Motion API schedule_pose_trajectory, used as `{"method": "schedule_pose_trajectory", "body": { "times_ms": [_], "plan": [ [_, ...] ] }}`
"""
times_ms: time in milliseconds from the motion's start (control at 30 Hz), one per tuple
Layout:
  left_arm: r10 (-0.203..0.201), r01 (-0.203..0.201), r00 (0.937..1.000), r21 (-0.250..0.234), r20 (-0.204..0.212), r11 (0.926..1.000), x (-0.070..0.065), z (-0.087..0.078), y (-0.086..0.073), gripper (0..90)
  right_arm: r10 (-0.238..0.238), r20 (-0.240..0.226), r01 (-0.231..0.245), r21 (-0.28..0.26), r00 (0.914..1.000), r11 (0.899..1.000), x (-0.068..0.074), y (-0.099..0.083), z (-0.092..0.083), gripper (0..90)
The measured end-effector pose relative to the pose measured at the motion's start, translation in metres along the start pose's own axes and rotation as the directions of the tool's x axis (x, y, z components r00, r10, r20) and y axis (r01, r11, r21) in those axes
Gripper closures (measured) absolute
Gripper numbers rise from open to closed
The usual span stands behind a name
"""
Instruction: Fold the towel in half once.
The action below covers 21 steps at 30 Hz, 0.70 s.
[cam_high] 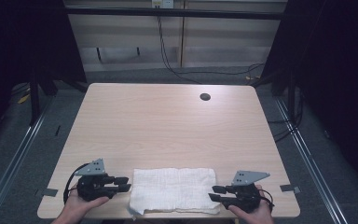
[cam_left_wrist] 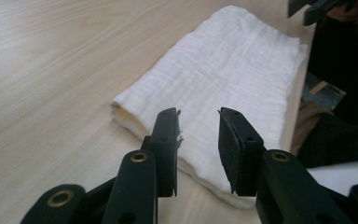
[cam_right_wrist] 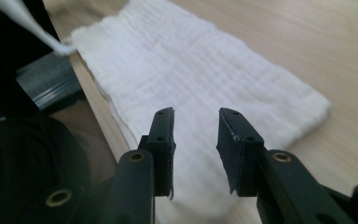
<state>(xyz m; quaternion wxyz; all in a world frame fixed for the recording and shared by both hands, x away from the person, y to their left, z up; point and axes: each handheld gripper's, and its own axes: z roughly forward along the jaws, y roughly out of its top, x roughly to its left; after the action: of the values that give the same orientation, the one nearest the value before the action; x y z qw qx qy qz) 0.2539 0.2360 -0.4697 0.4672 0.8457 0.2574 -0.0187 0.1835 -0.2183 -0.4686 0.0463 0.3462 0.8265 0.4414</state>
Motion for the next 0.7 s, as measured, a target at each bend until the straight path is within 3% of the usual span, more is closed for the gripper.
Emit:
{"method": "schedule_pose_trajectory", "body": {
  "times_ms": [167,300,467,633,700],
  "plan": [
    [-0.027,0.028,0.9990,0.019,-0.035,0.9994,0.012,0.007,0.007,63.9,-0.027,-0.045,0.026,-0.011,0.9986,1.000,0.012,0.020,0.022,66.3],
    [-0.021,0.022,0.9989,0.022,-0.041,0.9995,0.017,0.015,0.018,61.9,-0.058,-0.106,0.061,0.026,0.9927,0.998,0.026,0.032,0.044,64.2],
    [-0.009,0.010,0.9983,0.029,-0.058,0.9995,0.027,0.025,0.032,59.8,-0.089,-0.147,0.100,0.068,0.9851,0.993,0.044,0.050,0.072,57.2],
    [-0.023,0.025,0.9955,0.025,-0.092,0.9994,0.041,0.037,0.046,58.3,-0.119,-0.182,0.134,0.076,0.9760,0.988,0.057,0.066,0.086,50.6],
    [-0.039,0.039,0.9957,0.001,-0.084,0.9992,0.044,0.037,0.049,57.6,-0.135,-0.177,0.149,0.068,0.9748,0.987,0.062,0.071,0.090,50.3]
  ]
}}
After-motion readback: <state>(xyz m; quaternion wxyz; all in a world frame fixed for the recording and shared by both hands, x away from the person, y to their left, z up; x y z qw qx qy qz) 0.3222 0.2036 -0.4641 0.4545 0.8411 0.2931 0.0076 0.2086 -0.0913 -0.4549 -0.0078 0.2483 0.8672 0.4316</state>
